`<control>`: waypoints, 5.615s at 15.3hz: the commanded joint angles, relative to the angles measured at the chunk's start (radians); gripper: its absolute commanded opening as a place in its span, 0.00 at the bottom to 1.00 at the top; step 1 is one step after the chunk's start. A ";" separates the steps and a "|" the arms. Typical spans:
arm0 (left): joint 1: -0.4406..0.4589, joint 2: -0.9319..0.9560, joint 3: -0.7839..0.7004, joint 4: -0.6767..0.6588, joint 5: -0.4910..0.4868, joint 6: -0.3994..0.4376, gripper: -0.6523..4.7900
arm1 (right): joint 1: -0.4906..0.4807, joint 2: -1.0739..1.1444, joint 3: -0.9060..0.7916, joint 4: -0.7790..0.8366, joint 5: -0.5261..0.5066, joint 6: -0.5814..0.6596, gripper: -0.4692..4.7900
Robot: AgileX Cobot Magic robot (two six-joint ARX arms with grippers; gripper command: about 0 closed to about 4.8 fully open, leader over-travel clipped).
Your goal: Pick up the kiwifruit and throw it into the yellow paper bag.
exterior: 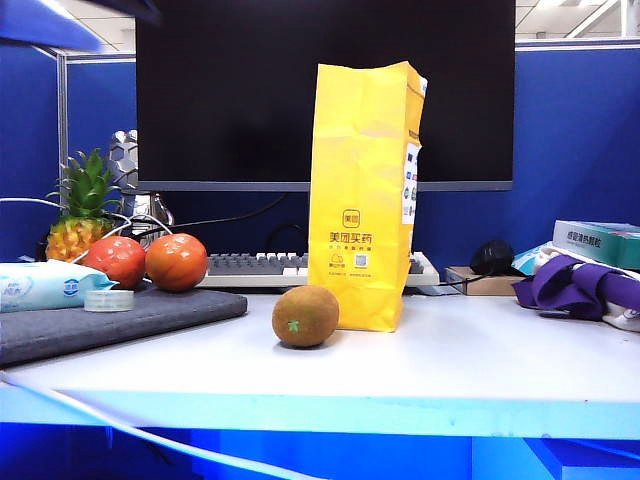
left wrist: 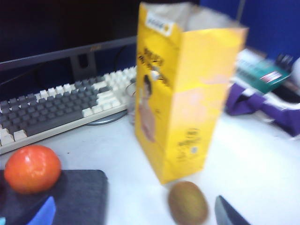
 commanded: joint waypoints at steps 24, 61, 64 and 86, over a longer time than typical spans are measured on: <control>-0.356 0.899 0.518 -0.302 -0.307 -0.134 1.00 | 0.029 0.779 0.462 -0.515 -0.373 -0.146 1.00; -0.329 0.846 0.842 0.229 -0.194 0.297 0.97 | 0.027 0.777 0.462 -0.205 -0.452 -0.092 1.00; -0.330 0.845 0.869 0.187 -0.182 0.261 1.00 | 0.027 0.777 0.462 -0.196 -0.465 -0.091 1.00; -0.105 -0.753 -0.053 -0.519 -0.371 0.047 1.00 | -0.096 0.333 0.429 -0.517 -0.414 -0.099 1.00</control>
